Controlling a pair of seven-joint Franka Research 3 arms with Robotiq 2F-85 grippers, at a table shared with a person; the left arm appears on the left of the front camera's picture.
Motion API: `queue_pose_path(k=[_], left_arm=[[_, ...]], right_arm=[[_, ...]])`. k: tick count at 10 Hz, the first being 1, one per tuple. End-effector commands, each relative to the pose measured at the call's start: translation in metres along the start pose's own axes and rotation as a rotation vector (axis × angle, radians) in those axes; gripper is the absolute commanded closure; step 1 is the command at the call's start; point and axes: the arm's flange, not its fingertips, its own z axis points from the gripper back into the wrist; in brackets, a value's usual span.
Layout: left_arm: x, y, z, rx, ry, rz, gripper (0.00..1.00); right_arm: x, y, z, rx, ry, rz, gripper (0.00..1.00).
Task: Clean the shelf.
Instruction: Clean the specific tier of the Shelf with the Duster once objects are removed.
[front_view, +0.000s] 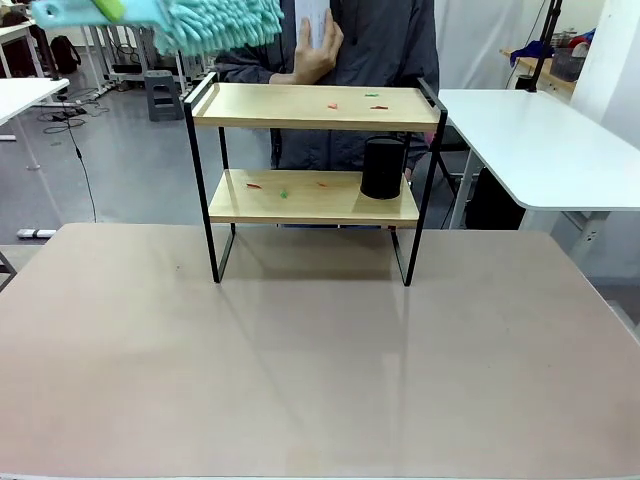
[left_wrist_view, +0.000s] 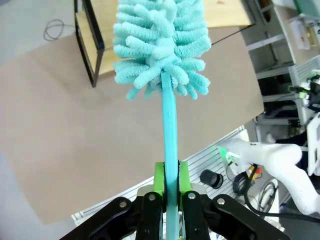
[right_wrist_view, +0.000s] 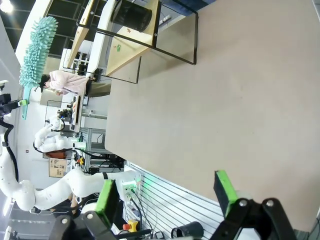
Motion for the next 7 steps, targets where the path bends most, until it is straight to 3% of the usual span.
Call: queue_pose_path(k=[1, 3, 7], left_arm=[[0.008, -0.005, -0.017, 0.008, 0.015, -0.004, 0.88], [0.020, -0.012, -0.051, 0.054, -0.001, -0.049, 0.88], [0.046, -0.012, -0.099, 0.110, 0.006, -0.017, 0.88]], right_arm=[[0.002, 0.000, 0.000, 0.017, -0.013, 0.025, 0.00], [0.002, 0.000, 0.000, 0.017, -0.013, 0.025, 0.00], [0.002, 0.000, 0.000, 0.017, -0.013, 0.025, 0.00]])
